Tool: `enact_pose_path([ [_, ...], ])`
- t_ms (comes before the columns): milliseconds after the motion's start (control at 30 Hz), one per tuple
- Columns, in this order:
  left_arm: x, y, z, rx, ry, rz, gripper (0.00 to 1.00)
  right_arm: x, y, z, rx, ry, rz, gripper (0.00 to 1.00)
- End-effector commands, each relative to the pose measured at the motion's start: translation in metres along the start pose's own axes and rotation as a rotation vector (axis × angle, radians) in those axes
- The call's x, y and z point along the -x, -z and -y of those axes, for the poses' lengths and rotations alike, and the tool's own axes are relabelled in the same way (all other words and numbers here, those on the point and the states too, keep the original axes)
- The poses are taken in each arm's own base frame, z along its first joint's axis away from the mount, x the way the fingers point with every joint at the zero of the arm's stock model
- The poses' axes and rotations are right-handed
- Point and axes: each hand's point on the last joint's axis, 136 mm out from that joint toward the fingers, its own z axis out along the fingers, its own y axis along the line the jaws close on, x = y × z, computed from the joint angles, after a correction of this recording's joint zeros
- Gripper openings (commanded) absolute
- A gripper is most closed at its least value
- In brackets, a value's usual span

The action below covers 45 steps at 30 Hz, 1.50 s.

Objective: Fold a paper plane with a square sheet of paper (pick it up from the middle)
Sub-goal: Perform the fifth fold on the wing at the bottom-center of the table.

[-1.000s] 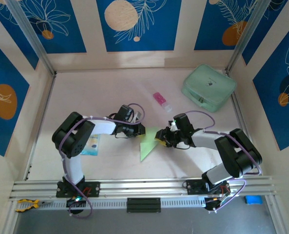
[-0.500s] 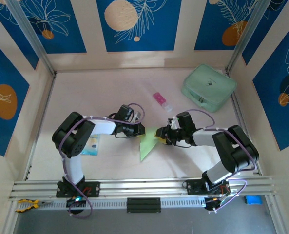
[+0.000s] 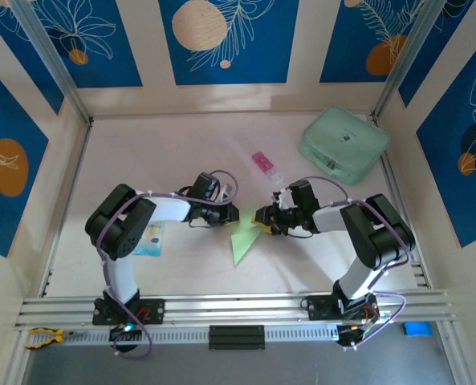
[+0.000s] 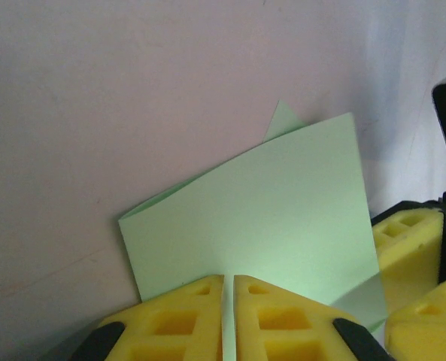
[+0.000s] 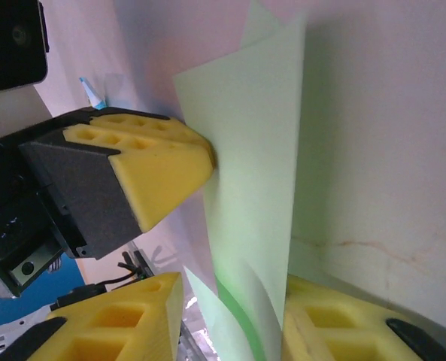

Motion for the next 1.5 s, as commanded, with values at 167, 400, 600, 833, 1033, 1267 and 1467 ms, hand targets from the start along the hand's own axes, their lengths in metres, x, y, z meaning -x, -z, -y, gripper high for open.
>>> enact_pose_path([
  [167, -0.018, 0.006, -0.016, 0.051, 0.037, -0.057, 0.14, 0.007, 0.000, -0.005, 0.023, 0.038, -0.036, 0.35],
  [400, -0.018, 0.005, -0.013, 0.034, 0.037, -0.054, 0.14, 0.013, -0.003, -0.006, -0.003, 0.091, -0.053, 0.33],
  [600, -0.016, 0.005, -0.007, 0.004, 0.035, -0.049, 0.16, 0.014, -0.006, 0.002, -0.038, 0.081, -0.067, 0.31],
  [833, -0.012, 0.014, 0.009, -0.047, 0.008, -0.031, 0.18, 0.013, -0.008, 0.008, -0.073, 0.068, -0.070, 0.18],
  [1033, -0.008, 0.049, 0.028, -0.039, -0.097, 0.084, 0.31, 0.006, 0.000, 0.011, -0.098, 0.033, -0.032, 0.07],
  [1267, -0.024, 0.083, 0.033, 0.038, -0.271, 0.195, 0.37, 0.002, 0.006, 0.017, -0.151, -0.144, 0.097, 0.06],
  [1467, -0.060, 0.090, 0.035, 0.134, -0.447, 0.192, 0.41, 0.002, 0.007, 0.018, -0.235, -0.227, 0.216, 0.07],
])
